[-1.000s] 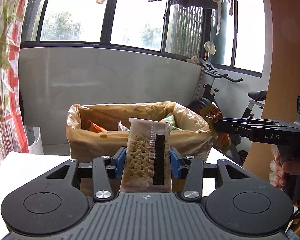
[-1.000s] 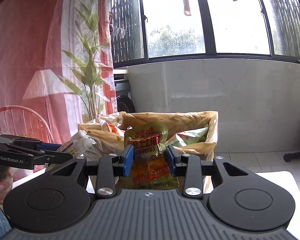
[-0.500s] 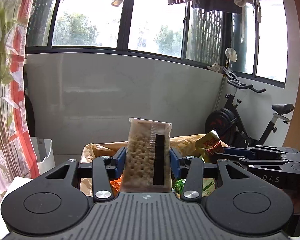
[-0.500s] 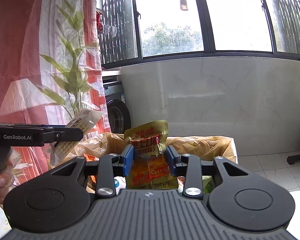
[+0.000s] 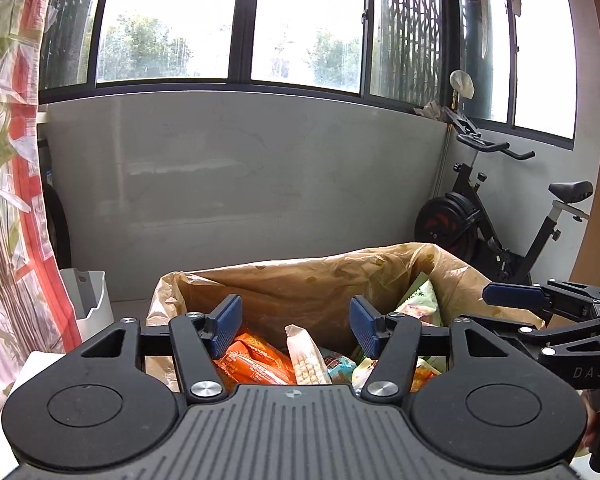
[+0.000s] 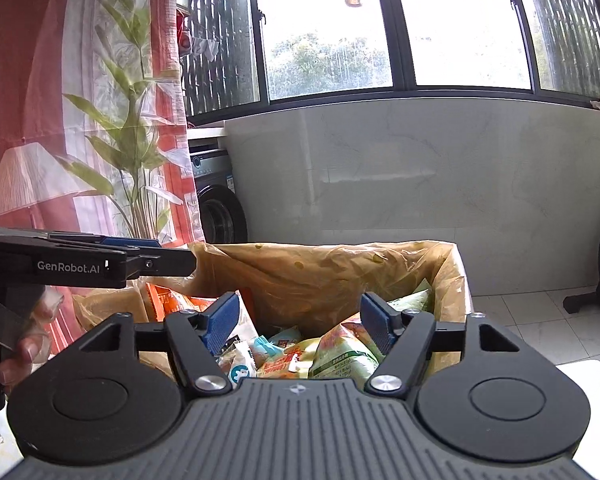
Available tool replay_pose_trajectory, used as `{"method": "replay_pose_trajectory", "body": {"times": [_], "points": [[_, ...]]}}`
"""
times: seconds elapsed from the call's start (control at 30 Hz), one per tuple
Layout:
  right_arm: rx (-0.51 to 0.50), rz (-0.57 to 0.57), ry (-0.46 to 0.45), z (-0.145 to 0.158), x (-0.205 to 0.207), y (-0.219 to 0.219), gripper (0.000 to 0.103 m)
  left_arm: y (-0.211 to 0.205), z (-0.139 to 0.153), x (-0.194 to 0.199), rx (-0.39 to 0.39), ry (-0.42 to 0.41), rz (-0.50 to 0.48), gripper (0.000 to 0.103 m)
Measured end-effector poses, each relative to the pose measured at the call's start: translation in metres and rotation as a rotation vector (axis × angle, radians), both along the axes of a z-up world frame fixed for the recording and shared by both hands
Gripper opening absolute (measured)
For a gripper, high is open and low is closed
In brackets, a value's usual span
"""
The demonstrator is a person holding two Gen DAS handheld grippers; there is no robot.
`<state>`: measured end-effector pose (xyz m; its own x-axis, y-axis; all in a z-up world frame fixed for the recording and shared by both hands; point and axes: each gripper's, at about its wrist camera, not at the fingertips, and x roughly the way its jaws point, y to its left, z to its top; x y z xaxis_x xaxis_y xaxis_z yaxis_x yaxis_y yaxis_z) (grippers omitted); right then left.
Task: Organize snacks
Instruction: 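Open both tools to drop the packets into the box, then grasp the green pastry packet with the left tool while the right tool grasps the yellow packet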
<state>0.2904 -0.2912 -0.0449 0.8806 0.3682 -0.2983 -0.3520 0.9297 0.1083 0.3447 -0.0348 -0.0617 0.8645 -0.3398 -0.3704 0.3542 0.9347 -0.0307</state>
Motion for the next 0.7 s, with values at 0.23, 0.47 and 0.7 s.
{"method": "replay_pose_trajectory", "body": {"times": [0.23,0.47,0.7], "points": [[-0.001,-0.055,-0.121,0.001,-0.038,-0.023,0.102,0.041,0.009,-0.029,-0.055,-0.022,0.052,0.066],[0.007,-0.076,-0.120,-0.014,-0.069,-0.053,0.103,0.075,-0.002,-0.065,-0.091,-0.036,0.140,0.066],[0.024,-0.155,-0.040,-0.056,-0.089,-0.078,0.103,0.088,-0.036,-0.079,-0.082,0.034,0.203,0.066]]}}
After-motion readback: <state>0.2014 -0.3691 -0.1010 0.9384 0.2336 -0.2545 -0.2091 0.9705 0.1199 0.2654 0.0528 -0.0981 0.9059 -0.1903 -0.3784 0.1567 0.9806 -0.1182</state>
